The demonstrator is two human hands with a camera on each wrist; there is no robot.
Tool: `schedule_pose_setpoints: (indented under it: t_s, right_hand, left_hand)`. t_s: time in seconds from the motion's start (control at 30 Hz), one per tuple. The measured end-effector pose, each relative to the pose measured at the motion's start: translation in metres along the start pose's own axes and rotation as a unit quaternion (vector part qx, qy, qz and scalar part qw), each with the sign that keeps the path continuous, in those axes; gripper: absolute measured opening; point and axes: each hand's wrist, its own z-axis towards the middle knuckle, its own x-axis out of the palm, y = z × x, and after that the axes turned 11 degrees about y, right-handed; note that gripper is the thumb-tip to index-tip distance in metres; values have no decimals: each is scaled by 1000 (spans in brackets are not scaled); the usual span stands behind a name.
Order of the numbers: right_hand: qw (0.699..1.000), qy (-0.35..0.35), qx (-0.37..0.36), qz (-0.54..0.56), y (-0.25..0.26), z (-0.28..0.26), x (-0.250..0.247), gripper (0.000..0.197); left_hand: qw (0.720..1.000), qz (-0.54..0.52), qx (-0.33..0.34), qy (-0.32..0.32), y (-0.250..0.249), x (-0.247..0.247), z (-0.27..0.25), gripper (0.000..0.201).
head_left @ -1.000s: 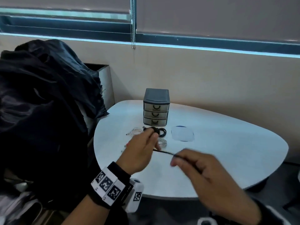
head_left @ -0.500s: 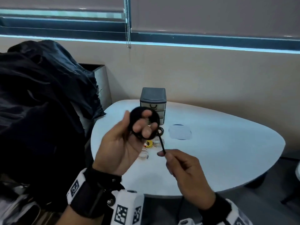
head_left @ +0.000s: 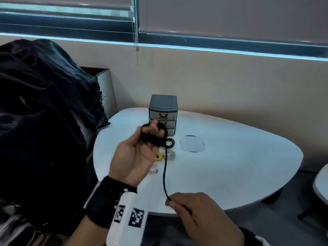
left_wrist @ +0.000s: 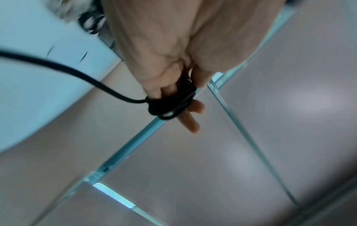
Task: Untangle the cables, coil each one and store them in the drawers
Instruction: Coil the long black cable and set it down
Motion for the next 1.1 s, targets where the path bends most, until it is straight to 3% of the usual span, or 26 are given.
schedule_pose_setpoints:
  t_s: [0.1, 0.23, 0.3, 0.4, 0.47, 0.53, 0.6, 0.7, 0.73, 0.77, 0.9, 1.1]
  right_hand:
    - [989, -115, 89, -11, -50, 15, 15, 25]
    - [956, -250, 149, 46, -92, 22, 2, 21]
    - [966, -220, 128, 49, -90, 17, -1, 20]
    - [994, -76, 70, 46, -65, 7, 11, 20]
    - [998, -5, 32, 63, -38, -2, 15, 20]
    - [995, 25, 3, 101, -11, -10, 8, 19]
    - [988, -16, -17, 152, 9, -17, -11, 17]
    - [977, -121, -53, 168, 17, -19, -43, 17]
    - [974, -148, -55, 163, 14, -16, -53, 18]
    - [970, -169, -50, 165, 9, -12, -60, 19]
    - [947, -219, -19, 234, -19, 10, -69, 26]
    - [922, -258, -24, 288, -23, 15, -46, 25]
  left_hand:
    - [999, -42, -12, 7, -21, 0, 6, 41]
    - [985, 126, -105, 48, -10, 5, -9, 48]
    - [978, 185, -81, 48, -7, 2, -10, 45]
    - [979, 197, -25, 35, -8, -9, -1, 42]
    - [965, 260, 16, 20, 1, -19, 6, 39]
    - [920, 390, 39, 5, 14, -33, 10, 38]
    - [864, 503, 14, 32, 23, -48, 7, 38]
    - [770, 614, -84, 152, 29, -54, -9, 42]
    - [750, 625, -109, 187, 32, -48, -18, 44]
    - [751, 612, -128, 212, 34, -41, -26, 46]
    - [817, 497, -117, 269, 31, -21, -44, 47]
    - [839, 473, -100, 251, 27, -27, -41, 42]
